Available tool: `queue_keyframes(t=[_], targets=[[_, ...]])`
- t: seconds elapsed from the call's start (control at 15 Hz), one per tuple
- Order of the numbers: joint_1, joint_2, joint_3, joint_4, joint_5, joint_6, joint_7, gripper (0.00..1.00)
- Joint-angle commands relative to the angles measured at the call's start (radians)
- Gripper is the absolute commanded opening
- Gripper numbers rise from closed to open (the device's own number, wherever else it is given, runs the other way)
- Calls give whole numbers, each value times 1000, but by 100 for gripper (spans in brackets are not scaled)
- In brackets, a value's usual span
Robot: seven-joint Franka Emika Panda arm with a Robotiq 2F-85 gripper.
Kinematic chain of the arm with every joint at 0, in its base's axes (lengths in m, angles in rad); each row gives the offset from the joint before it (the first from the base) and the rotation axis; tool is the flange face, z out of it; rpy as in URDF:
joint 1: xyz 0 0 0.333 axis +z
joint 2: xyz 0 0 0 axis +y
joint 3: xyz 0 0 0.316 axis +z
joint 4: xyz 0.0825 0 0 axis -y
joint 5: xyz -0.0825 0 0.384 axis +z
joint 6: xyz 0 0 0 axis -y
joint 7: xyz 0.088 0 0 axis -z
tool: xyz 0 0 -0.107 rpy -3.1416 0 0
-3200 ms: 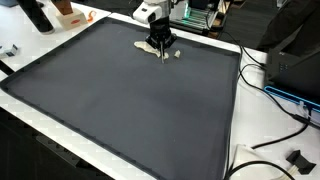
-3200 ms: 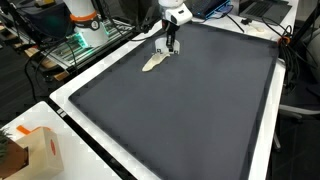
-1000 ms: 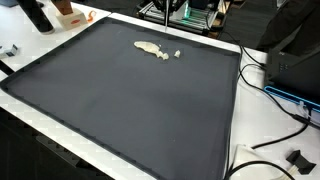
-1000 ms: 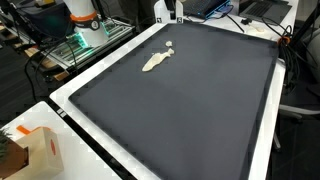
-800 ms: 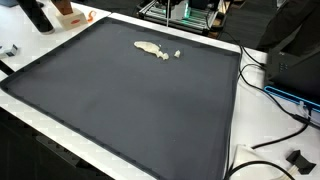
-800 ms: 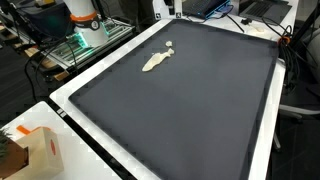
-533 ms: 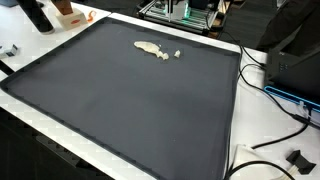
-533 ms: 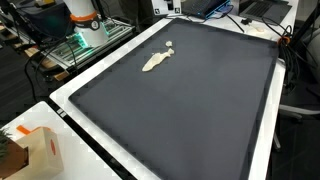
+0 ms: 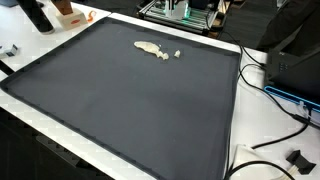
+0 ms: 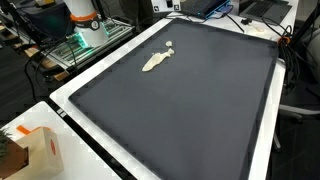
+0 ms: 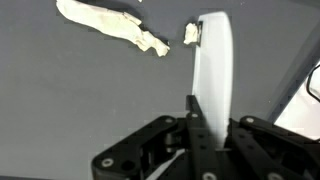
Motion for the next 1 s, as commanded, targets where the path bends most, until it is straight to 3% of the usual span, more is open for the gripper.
queue_keyframes(t=[0.0,0.47,0.93], targets=[[27,9,-50,-7,65,28,-83,1],[87,54,-182,-12,376,16,-467,1],[34,110,-214,-20,668,-41,-784,1]])
